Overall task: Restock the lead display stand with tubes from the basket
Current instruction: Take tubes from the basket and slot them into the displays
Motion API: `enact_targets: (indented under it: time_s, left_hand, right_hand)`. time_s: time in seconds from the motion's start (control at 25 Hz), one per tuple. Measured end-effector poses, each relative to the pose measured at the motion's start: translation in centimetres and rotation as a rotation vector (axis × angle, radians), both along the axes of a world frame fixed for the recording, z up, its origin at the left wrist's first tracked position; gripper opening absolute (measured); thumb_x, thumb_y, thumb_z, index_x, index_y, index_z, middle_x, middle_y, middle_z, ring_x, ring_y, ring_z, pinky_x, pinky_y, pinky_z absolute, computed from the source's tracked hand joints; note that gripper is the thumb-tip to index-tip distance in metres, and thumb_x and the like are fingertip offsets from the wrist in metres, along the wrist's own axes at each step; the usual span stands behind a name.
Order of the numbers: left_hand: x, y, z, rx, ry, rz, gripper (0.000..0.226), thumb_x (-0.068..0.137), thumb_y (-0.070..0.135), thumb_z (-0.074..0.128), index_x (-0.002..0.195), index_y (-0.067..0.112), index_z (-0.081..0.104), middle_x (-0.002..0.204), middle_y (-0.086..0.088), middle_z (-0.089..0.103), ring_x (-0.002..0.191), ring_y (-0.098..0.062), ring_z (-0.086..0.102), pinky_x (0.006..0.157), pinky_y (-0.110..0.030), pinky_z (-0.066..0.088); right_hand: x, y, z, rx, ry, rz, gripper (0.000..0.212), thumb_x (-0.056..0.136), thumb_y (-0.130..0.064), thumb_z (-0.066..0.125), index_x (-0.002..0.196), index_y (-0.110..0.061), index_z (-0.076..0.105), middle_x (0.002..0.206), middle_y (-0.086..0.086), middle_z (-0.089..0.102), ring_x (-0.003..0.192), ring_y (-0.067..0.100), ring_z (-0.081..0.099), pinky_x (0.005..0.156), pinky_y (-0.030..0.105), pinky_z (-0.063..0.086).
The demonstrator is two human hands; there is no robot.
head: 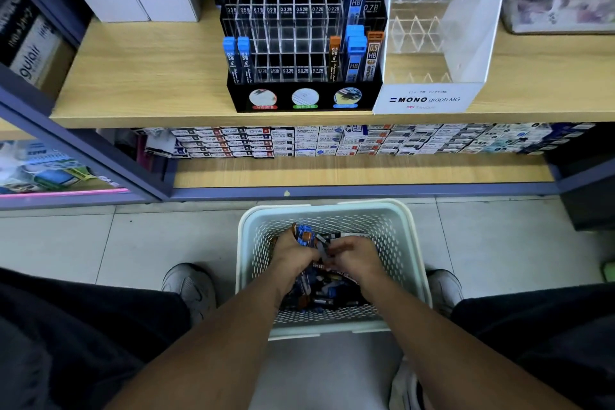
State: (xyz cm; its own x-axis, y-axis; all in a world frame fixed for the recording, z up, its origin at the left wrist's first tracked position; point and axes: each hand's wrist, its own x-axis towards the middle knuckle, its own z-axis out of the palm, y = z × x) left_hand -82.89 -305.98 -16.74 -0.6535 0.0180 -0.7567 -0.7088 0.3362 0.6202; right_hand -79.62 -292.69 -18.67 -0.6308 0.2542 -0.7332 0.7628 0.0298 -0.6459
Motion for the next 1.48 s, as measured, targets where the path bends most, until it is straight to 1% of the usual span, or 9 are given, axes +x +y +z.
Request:
enact_targets:
  time_s: [0.08, 0.16, 0.28, 0.4, 0.52, 0.72, 0.84, 1.12, 1.48]
  left_hand:
    - [0.0, -0.1, 0.4, 0.009, -0.016, 0.019, 0.033, 0.067, -0.008, 0.080, 0.089, 0.011, 0.066, 0.092, -0.013, 0.073, 0.083, -0.026, 0.069, 0.072, -0.037, 0.058]
    - [0.1, -0.3, 1.1, 0.041, -0.038, 0.038, 0.029, 0.070, -0.011, 0.076, 0.089, 0.009, 0.066, 0.094, -0.016, 0.074, 0.081, -0.026, 0.069, 0.068, -0.035, 0.058]
    - [0.2, -0.4, 1.6, 0.105, -0.073, 0.119, 0.028, 0.071, -0.013, 0.071, 0.094, 0.004, 0.067, 0.098, -0.022, 0.074, 0.086, -0.032, 0.072, 0.072, -0.040, 0.060]
    - [0.4, -0.5, 2.4, 0.144, -0.111, 0.152, 0.027, 0.072, -0.014, 0.067, 0.090, 0.006, 0.066, 0.097, -0.023, 0.073, 0.094, -0.041, 0.071, 0.082, -0.057, 0.059]
    - [0.6, -0.6, 3.6, 0.147, -0.120, 0.058, 0.026, 0.073, -0.013, 0.067, 0.089, 0.008, 0.064, 0.097, -0.020, 0.074, 0.091, -0.034, 0.071, 0.087, -0.044, 0.057]
    - [0.3, -0.6, 6.9, 0.179, -0.179, -0.058, 0.018, 0.081, -0.010, 0.061, 0.093, 0.003, 0.062, 0.081, -0.015, 0.070, 0.066, -0.024, 0.068, 0.062, -0.032, 0.055]
    - [-0.3, -0.7, 9.2, 0.307, -0.262, -0.072, 0.014, 0.086, -0.011, 0.053, 0.096, -0.004, 0.060, 0.068, -0.014, 0.068, 0.053, -0.022, 0.066, 0.049, -0.029, 0.055]
    - [-1.4, -1.2, 16.4, 0.331, -0.183, -0.217, 0.011, 0.090, -0.008, 0.051, 0.094, -0.004, 0.060, 0.065, -0.010, 0.066, 0.055, -0.017, 0.062, 0.053, -0.025, 0.055]
    - [-6.4, -2.1, 32.5, 0.263, 0.078, -0.338, 0.015, 0.087, -0.009, 0.059, 0.102, -0.006, 0.057, 0.069, -0.014, 0.065, 0.054, -0.018, 0.062, 0.053, -0.028, 0.057]
  right_hand:
    - [0.1, 0.4, 0.1, 0.171, 0.004, 0.177, 0.032, 0.068, 0.012, 0.079, 0.084, -0.016, 0.076, 0.098, 0.005, 0.076, 0.095, 0.026, 0.071, 0.082, 0.039, 0.061]
    - [0.2, 0.6, 0.7, 0.252, 0.009, 0.241, 0.043, 0.071, 0.013, 0.073, 0.104, -0.015, 0.076, 0.100, 0.002, 0.074, 0.095, 0.021, 0.069, 0.076, 0.032, 0.060]
    - [0.2, 0.6, 2.3, 0.046, -0.039, 0.194, 0.039, 0.082, 0.014, 0.055, 0.105, -0.013, 0.071, 0.098, 0.014, 0.074, 0.080, 0.027, 0.072, 0.065, 0.032, 0.059]
    - [0.9, 0.7, 4.2, -0.149, -0.013, 0.176, 0.032, 0.083, 0.017, 0.058, 0.099, -0.007, 0.069, 0.098, 0.021, 0.073, 0.078, 0.030, 0.073, 0.071, 0.034, 0.060]
    - [0.9, 1.7, 5.5, -0.038, 0.113, 0.181, 0.019, 0.083, 0.015, 0.067, 0.092, 0.001, 0.073, 0.089, 0.025, 0.073, 0.074, 0.027, 0.069, 0.074, 0.037, 0.059]
    - [-0.3, 3.3, 8.0, -0.014, 0.192, 0.193, 0.018, 0.079, 0.009, 0.075, 0.092, -0.004, 0.074, 0.081, 0.012, 0.076, 0.074, 0.024, 0.072, 0.076, 0.032, 0.061]
    - [-1.1, 4.0, 10.6, -0.024, 0.248, 0.151, 0.013, 0.080, 0.010, 0.074, 0.090, 0.002, 0.072, 0.082, 0.018, 0.075, 0.070, 0.024, 0.071, 0.072, 0.031, 0.060]
    - [-2.2, 6.9, 19.1, 0.011, 0.424, 0.195, 0.016, 0.081, 0.011, 0.074, 0.095, 0.009, 0.069, 0.087, 0.029, 0.072, 0.067, 0.026, 0.070, 0.062, 0.028, 0.058]
    - [-6.5, 6.1, 34.9, 0.061, 0.749, 0.309, 0.013, 0.083, 0.007, 0.072, 0.095, 0.002, 0.071, 0.071, 0.011, 0.074, 0.067, 0.020, 0.073, 0.061, 0.024, 0.057]
